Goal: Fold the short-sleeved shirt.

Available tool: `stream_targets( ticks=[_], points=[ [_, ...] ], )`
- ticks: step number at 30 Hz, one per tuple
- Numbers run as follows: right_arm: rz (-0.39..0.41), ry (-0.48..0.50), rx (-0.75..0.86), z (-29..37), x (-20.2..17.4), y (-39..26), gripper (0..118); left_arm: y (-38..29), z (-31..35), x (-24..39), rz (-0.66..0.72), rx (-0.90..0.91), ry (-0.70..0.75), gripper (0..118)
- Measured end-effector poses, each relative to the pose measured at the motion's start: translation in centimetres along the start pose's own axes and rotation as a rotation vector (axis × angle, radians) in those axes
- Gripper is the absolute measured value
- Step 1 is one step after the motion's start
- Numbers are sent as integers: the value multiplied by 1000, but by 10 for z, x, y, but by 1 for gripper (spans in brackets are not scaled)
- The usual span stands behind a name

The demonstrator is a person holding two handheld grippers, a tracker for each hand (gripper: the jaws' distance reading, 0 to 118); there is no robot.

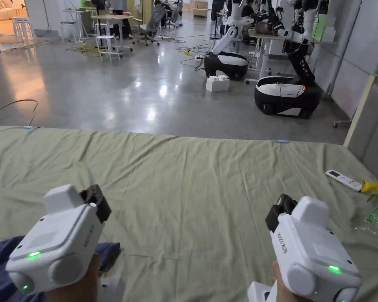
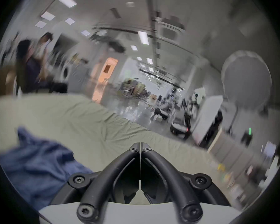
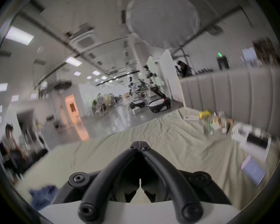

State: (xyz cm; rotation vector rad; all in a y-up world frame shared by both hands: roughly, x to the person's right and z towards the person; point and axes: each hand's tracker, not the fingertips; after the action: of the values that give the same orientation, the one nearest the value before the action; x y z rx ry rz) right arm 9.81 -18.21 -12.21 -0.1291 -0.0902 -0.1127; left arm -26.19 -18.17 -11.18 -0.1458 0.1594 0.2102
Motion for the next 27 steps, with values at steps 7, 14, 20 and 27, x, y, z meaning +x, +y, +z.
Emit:
stream_targets(
  ticks=[7,14,20,27],
  points=[
    [1133,32,136,1,-48,-36,1,-39,3,56,-1094,-27,-12,0],
    [1361,80,155,9,-34,-59,1,-37,2,39,-1218,-6,-40,0],
    [692,76,35,7,-22,-23,1,-8,2,21,-470,-48,-8,0],
    [139,-6,4,7,-9,-15,1,-2,7,3,35,8,-14,0]
  ],
)
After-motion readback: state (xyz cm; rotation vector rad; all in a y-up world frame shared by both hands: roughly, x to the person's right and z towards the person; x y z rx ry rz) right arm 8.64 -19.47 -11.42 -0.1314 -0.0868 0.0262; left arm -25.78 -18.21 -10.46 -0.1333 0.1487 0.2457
